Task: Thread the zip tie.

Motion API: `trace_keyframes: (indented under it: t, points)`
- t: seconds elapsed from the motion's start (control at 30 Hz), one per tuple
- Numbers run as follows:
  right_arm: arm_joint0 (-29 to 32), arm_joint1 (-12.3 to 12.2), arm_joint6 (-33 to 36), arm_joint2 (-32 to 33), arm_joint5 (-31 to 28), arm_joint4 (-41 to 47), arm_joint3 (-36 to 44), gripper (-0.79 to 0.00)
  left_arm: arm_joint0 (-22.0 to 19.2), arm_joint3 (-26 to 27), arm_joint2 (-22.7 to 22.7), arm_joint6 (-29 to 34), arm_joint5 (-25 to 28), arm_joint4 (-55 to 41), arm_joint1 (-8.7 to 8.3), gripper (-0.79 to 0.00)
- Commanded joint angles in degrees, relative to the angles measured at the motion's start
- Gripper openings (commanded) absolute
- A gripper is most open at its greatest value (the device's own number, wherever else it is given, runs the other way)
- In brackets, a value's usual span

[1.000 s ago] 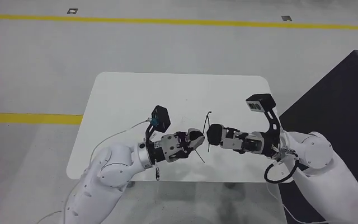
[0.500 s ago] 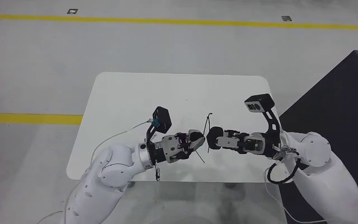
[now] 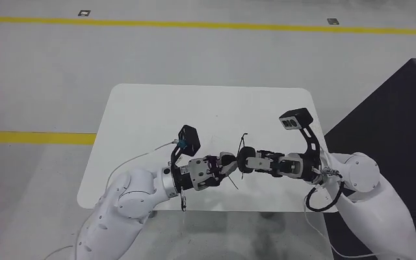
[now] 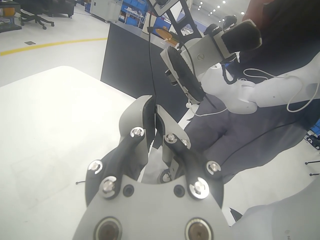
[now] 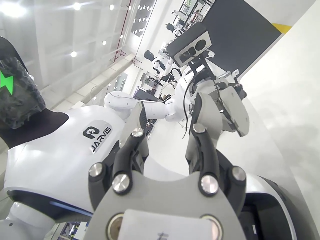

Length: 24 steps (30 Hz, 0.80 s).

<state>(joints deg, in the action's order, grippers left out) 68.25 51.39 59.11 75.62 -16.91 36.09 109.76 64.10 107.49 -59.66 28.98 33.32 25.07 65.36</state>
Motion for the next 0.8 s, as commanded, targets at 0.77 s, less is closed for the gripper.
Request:
trace_keyframes:
  t: [0.77]
  points:
    - [0.0,0.8,-0.1,0.8,0.3,-0.3,-1.1,-0.582,-0.5,-0.2,0.0,-0.5,-0.1,0.7,0.11,-0.785]
